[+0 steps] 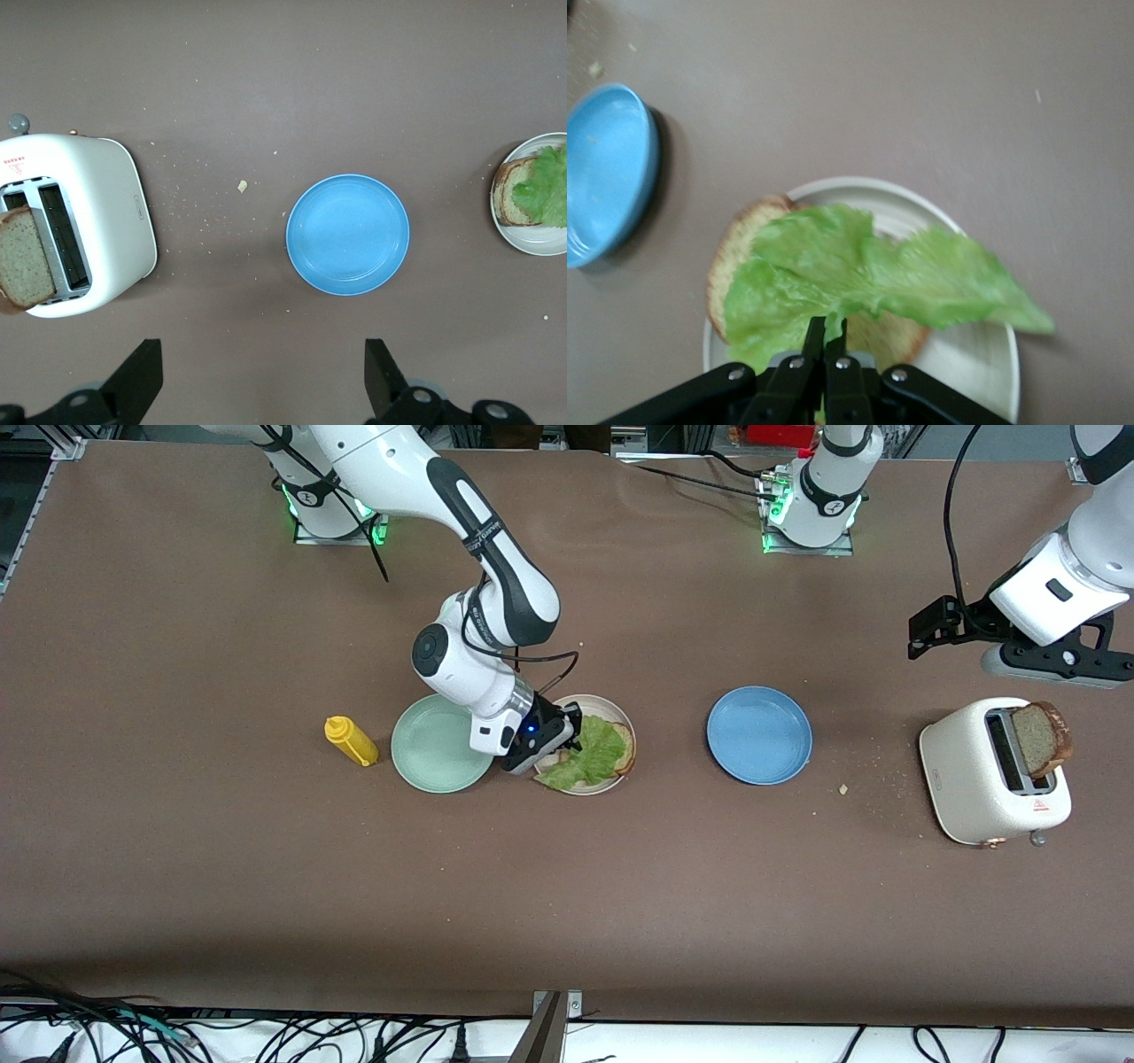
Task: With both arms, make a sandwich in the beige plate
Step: 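Lower the lettuce onto the bread and open the right gripper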
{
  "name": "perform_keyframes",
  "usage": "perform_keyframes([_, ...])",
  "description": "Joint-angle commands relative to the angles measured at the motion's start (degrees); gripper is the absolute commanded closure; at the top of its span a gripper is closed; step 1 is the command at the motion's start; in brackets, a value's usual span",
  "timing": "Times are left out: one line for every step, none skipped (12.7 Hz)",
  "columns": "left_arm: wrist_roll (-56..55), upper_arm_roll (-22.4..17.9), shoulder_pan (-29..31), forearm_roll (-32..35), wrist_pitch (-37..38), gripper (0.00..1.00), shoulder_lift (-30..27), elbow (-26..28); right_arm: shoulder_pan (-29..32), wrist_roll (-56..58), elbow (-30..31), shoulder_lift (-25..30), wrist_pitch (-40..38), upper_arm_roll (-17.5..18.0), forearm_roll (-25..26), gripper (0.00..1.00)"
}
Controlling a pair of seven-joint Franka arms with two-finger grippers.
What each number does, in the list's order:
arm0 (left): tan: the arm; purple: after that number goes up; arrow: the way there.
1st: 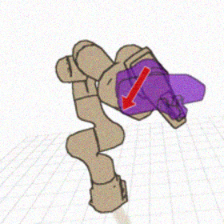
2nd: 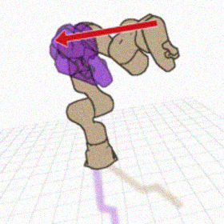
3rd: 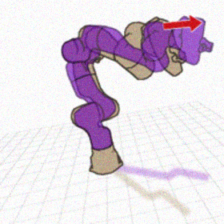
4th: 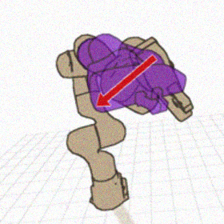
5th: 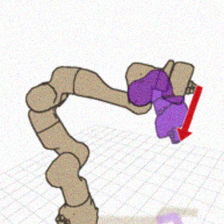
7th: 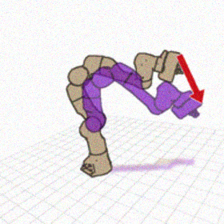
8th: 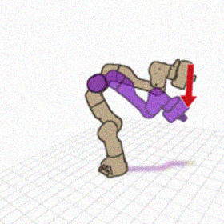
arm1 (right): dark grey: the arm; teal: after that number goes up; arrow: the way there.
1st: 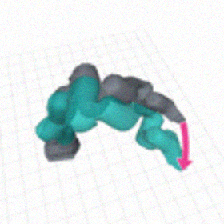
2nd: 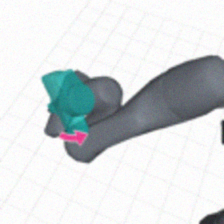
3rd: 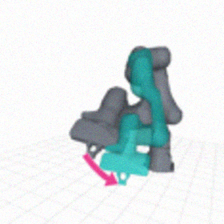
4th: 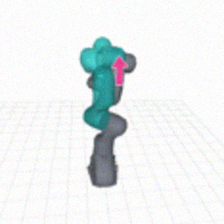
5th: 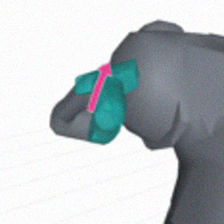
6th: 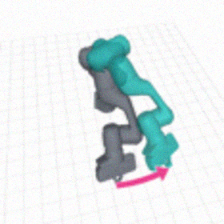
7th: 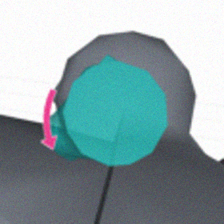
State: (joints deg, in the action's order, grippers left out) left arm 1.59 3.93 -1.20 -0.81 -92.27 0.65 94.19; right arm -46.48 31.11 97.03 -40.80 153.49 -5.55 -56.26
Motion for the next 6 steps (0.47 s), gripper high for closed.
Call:
perform_keyframes([1.22, 0.11, -0.12, -0.25, 0.51, 0.00, -0.12, -0.41, -0.36, -0.17, 6.15, 3.62, -0.04, 0.27, -2.71, 1.00])
perform_keyframes([1.31, 0.03, -0.03, -0.25, 0.51, 0.00, -0.21, -0.41, -0.36, -0.17, 6.24, 3.71, -0.12, 0.27, -3.50, 0.99])
perform_keyframes([1.31, 0.03, -0.03, -0.25, 0.51, 0.00, -0.21, -0.41, -0.54, -0.96, 6.24, 3.54, -0.04, 0.36, -4.29, 0.84])
perform_keyframes([1.05, 0.11, -0.03, -0.25, 0.51, 0.00, -0.13, -0.41, -0.63, -1.92, 6.07, 3.36, -0.04, 0.36, -4.30, 0.50])
perform_keyframes([0.78, -0.06, 0.05, -0.25, 0.51, 0.00, -0.12, -0.41, -0.63, -1.15, 6.07, 3.36, -0.04, 0.28, -4.30, 0.01])
perform_keyframes([0.78, -0.15, 0.32, -0.33, 0.43, 0.00, -0.12, -0.41, -0.63, -1.49, 5.89, 3.53, -0.12, 0.36, -3.95, 0.00])
